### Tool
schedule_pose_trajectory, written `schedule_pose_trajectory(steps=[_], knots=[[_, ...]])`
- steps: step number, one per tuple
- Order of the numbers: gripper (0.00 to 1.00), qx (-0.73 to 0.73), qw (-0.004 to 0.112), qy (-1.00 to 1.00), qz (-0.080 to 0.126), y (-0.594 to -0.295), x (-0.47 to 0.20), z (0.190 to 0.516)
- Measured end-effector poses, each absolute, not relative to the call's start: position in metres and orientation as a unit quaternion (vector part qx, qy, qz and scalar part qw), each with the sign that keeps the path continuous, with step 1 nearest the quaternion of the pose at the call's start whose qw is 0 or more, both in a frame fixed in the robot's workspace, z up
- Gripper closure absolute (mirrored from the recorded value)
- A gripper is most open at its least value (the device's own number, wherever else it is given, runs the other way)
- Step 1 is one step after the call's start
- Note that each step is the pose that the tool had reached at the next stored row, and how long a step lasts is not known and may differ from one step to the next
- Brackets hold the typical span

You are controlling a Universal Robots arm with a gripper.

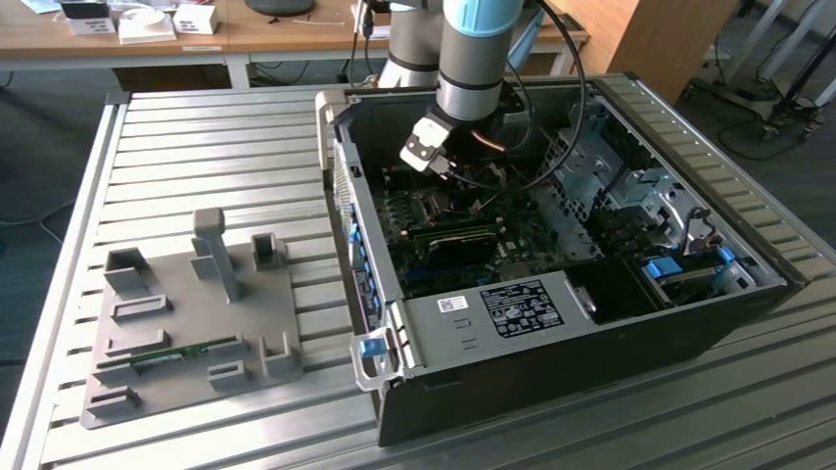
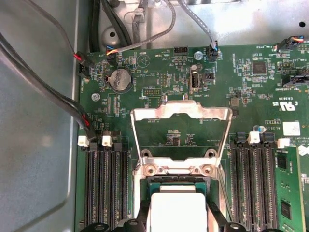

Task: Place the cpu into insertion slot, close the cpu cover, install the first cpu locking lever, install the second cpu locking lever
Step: 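Place the cpu into insertion slot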

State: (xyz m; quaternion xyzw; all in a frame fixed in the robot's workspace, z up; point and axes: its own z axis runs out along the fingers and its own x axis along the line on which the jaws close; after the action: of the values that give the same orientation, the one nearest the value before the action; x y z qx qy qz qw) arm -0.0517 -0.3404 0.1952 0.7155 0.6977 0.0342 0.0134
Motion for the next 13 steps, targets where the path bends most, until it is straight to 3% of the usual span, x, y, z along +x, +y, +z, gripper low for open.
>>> schedule_pose_trajectory(steps=[13], knots=[[0.46,0.713,0.013,0.700,0.034,-0.3404,-0.0518,0.1943]])
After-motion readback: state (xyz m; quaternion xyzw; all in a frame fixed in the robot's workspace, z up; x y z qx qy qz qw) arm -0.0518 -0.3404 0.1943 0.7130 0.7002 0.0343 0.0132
